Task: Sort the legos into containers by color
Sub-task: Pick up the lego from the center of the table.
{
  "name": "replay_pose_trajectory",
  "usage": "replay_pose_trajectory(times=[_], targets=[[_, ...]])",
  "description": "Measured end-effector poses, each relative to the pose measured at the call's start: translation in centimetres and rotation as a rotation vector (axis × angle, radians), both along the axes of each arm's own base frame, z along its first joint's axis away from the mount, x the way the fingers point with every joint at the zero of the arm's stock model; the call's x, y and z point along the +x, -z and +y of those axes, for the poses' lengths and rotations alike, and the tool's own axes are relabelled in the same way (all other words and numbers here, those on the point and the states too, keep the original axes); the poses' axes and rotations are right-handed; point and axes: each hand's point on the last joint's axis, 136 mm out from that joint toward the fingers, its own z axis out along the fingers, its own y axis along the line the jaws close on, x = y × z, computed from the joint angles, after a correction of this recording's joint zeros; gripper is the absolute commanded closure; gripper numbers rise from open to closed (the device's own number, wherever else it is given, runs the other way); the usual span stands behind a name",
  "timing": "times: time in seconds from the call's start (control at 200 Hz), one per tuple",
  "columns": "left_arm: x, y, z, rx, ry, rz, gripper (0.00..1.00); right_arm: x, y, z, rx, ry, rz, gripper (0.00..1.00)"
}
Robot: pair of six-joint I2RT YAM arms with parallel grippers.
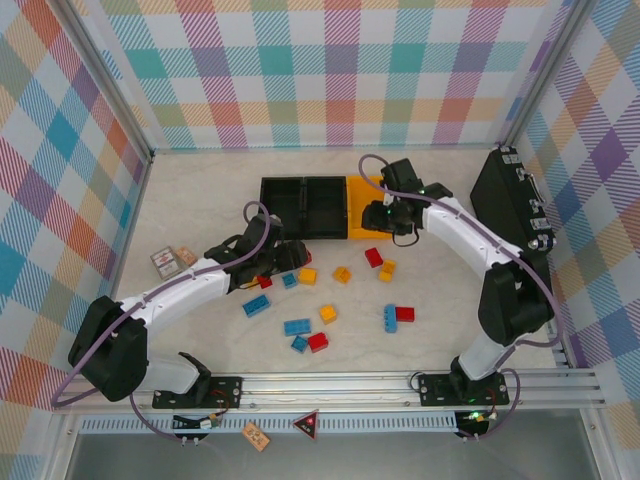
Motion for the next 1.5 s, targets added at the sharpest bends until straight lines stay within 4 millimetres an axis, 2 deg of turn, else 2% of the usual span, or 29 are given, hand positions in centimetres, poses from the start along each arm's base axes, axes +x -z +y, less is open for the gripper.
replay_pose_trajectory(times=[0.31, 0.495, 0.795, 0.955, 1.035, 1.25, 1.5], targets=[[-0.9, 0.4, -0.4, -0.034, 0.031, 0.014, 0.28, -2.1, 4.1, -0.2, -0.067, -0.074, 0.022, 0.46], [-1.5, 1.4, -0.4, -0.040, 0.044, 0.034, 0.27, -1.8, 6.3, 0.4, -0.120, -0.120, 0.009, 0.46], [-1.3, 1.2, -0.6, -0.055, 0.043, 0.020, 0.28, -1.1, 9.6, 0.4, -0.201, -0.141, 0.019, 0.46], [-1.6, 1.6, -0.4, -0.049, 0.043, 0.029, 0.28, -1.1, 11.2, 0.4, -0.234, -0.146, 0.041, 0.49], [-1.6, 1.8, -0.3, -0.047, 0.042, 0.031, 0.28, -1.3, 11.7, 0.5, -0.245, -0.150, 0.047, 0.50], [-1.9, 2.3, 0.0, -0.035, 0.036, 0.039, 0.28, -1.6, 11.8, 1.1, -0.259, -0.168, 0.039, 0.64], [-1.8, 2.3, 0.0, -0.039, 0.034, 0.037, 0.27, -1.7, 11.7, 1.4, -0.275, -0.177, 0.027, 0.70]])
